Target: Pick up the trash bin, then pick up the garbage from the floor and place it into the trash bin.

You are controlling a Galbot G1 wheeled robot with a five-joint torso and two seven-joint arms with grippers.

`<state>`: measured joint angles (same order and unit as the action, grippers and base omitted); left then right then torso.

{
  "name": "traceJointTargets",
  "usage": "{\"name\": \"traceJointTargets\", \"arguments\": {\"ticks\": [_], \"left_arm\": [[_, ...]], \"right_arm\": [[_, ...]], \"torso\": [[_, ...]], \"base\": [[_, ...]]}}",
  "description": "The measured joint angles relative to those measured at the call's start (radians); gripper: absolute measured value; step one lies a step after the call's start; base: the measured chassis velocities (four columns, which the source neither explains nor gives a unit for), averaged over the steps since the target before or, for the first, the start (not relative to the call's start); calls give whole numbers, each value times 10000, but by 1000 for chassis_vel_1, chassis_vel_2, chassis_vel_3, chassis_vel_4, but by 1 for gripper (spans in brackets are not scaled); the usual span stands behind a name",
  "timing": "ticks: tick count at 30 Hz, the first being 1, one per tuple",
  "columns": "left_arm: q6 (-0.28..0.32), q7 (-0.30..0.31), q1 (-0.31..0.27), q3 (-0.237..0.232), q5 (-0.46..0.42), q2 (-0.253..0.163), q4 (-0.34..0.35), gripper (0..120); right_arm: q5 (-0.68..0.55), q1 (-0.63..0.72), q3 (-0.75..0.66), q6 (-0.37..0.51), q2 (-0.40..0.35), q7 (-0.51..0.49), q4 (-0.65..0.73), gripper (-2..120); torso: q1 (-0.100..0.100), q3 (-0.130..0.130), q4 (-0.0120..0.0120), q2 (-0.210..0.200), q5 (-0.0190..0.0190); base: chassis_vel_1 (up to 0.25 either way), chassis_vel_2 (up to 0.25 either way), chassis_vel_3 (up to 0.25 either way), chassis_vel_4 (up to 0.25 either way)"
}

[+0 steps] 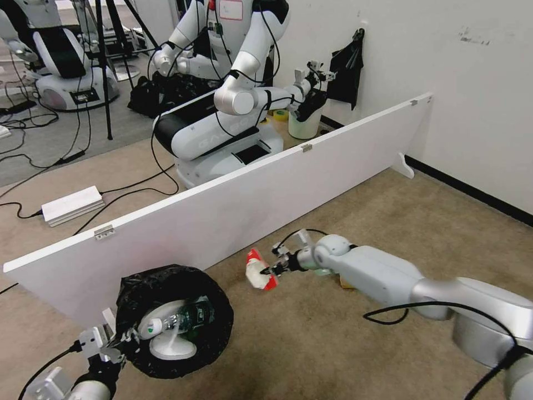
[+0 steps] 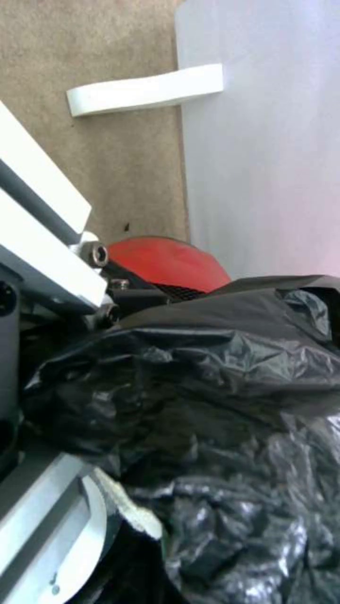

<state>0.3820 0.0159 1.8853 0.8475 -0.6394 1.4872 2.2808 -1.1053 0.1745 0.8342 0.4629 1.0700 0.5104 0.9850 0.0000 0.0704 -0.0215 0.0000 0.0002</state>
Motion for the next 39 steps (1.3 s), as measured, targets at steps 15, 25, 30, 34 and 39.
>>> {"name": "traceJointTargets", "arguments": {"ticks": [15, 25, 30, 34, 39], "left_arm": [[-2, 168, -143, -546, 649, 50, 76, 0], [262, 463, -653, -868, 709, -44, 43, 0], [370, 519, -832, -926, 719, -65, 5, 0], [395, 519, -872, -947, 758, -65, -58, 0], [396, 470, -840, -917, 749, -111, -94, 0]], "right_arm": [[-220, 376, -1113, 55, -2023, -327, 2897, 0], [-467, 851, -2276, -10, -3961, -412, 5380, 0], [-716, 817, -2522, -88, -4603, -511, 6523, 0], [-1048, 768, -2866, -141, -5083, -705, 7550, 0], [-1621, 723, -3569, -194, -5501, -881, 8725, 0]], "torso": [[0, 0, 3, 0, 0], [0, 0, -1, 0, 0], [0, 0, 4, 0, -1], [0, 1, 3, 1, -2], [0, 0, 3, 0, -2]], "base": [[0, 0, 0, 0], [0, 0, 0, 0], [0, 0, 0, 0], [0, 0, 0, 0], [0, 0, 0, 0]]}}
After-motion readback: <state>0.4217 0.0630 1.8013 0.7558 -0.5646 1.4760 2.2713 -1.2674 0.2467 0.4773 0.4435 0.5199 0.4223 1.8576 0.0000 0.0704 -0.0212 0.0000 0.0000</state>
